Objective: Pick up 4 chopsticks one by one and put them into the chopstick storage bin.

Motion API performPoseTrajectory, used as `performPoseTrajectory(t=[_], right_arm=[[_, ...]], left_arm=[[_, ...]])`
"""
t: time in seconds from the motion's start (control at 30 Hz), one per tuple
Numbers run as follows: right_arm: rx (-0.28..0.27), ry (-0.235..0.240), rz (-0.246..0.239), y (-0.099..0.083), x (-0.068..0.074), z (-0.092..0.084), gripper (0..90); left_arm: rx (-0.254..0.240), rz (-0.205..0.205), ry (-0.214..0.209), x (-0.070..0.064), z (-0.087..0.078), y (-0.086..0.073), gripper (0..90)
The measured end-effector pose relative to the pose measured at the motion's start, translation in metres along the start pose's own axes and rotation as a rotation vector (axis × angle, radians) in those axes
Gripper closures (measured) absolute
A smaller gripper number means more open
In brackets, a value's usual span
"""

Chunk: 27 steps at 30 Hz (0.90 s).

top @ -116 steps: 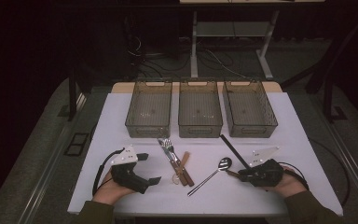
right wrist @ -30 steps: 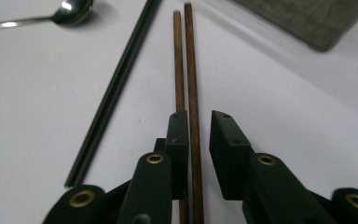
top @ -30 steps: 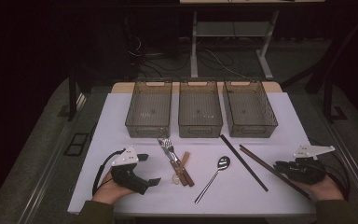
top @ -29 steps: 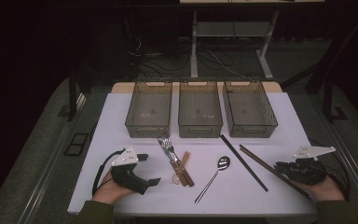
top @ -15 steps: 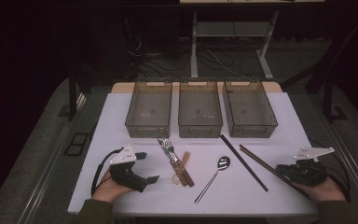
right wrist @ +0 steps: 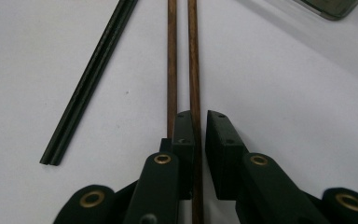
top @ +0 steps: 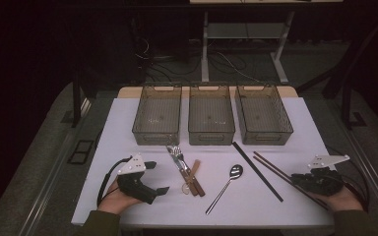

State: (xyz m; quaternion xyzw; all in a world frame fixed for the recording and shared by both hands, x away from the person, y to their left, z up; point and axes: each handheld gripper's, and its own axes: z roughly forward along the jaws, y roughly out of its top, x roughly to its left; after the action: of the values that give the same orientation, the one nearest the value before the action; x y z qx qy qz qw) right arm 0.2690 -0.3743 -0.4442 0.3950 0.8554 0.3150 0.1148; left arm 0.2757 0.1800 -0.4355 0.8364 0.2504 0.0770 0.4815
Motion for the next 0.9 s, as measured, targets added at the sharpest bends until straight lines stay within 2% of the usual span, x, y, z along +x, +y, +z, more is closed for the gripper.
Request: performPoseTrajectory(t=[0.23,0.4,0.73,0.9], right_arm=[[-0.014,0.005,0.002,-0.0014,-0.0018,0.0013,80.6],[-0.003,-0.008,-0.015,0.0004,0.0,0.002,84.0],[0.005,-0.01,-0.021,0.0012,0.0005,0.002,84.8],[0.012,-0.014,-0.021,0.0027,0.0007,0.0022,85.0]], left_arm=[[0.001,0.001,-0.004,-0.0008,0.0001,0.0005,0.5],[-0.002,0.007,-0.008,-0.0018,0.0006,0.0009,0.5],[-0.013,0.015,-0.011,-0.0021,0.001,0.0014,0.3],[-0.02,0.0,-0.019,-0.0037,0.0013,0.0003,0.3]])
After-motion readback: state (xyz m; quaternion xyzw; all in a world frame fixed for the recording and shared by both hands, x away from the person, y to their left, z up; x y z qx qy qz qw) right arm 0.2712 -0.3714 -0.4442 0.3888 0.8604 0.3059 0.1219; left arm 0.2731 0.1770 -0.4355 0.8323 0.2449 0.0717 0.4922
